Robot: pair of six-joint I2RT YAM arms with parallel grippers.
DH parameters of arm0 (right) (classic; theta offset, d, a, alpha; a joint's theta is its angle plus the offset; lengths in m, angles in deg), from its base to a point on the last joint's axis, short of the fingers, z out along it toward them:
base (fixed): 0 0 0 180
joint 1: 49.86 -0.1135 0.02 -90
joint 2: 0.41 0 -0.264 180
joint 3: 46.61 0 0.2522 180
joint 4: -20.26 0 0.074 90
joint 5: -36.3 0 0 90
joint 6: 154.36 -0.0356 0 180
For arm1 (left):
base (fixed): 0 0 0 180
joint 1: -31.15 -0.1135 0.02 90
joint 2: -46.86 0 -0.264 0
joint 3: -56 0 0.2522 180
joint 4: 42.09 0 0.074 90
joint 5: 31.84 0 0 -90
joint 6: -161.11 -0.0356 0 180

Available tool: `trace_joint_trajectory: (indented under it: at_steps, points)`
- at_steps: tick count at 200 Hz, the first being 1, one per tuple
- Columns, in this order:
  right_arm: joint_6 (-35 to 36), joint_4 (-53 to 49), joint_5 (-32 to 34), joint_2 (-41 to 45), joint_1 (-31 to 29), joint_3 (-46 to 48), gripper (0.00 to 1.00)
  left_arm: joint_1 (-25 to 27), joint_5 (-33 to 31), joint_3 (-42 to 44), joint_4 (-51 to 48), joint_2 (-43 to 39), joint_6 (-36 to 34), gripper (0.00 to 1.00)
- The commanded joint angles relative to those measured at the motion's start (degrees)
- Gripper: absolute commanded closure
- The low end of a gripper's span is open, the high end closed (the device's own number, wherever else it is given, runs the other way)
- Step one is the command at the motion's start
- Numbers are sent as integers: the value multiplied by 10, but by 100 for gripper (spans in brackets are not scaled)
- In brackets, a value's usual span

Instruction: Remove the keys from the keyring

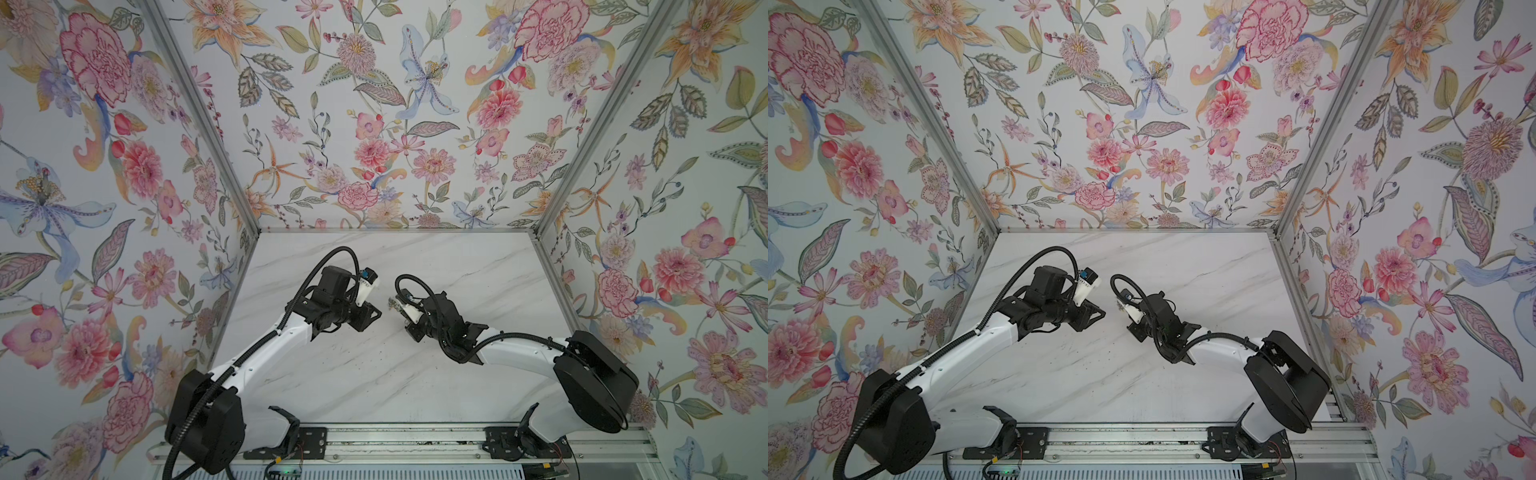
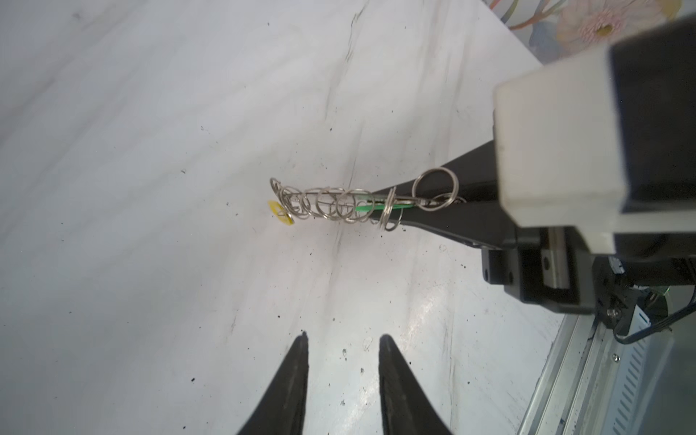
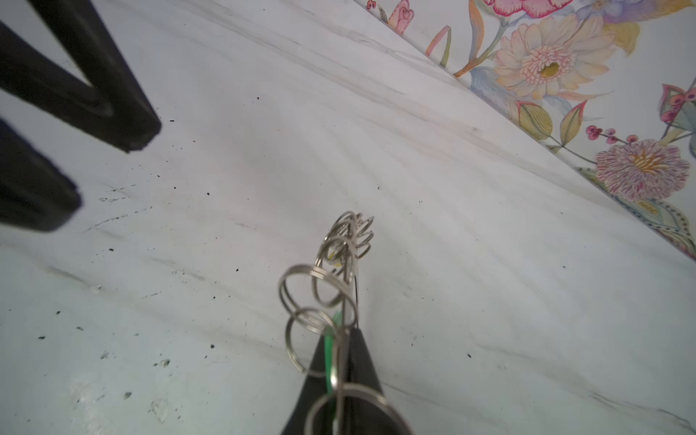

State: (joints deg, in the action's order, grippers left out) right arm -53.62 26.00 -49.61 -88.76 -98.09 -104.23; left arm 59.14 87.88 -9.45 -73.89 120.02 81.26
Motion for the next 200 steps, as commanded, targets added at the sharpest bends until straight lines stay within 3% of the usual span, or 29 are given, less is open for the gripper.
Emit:
trace_joint_trajectory:
  at_steps: [1, 21, 70, 200]
  points:
    - [2, 21, 2, 19, -1, -6, 100, -4, 66, 80, 222, -36, 90, 65]
    - [-4, 27, -8, 19, 0, -4, 100, -5, 83, 149, 366, -44, 145, 65]
    - [-12, 29, -21, 25, 0, -5, 100, -6, 110, 211, 576, 2, 206, 65]
    - [-19, 33, -28, 17, 1, -8, 100, -5, 147, 212, 685, 102, 258, 78]
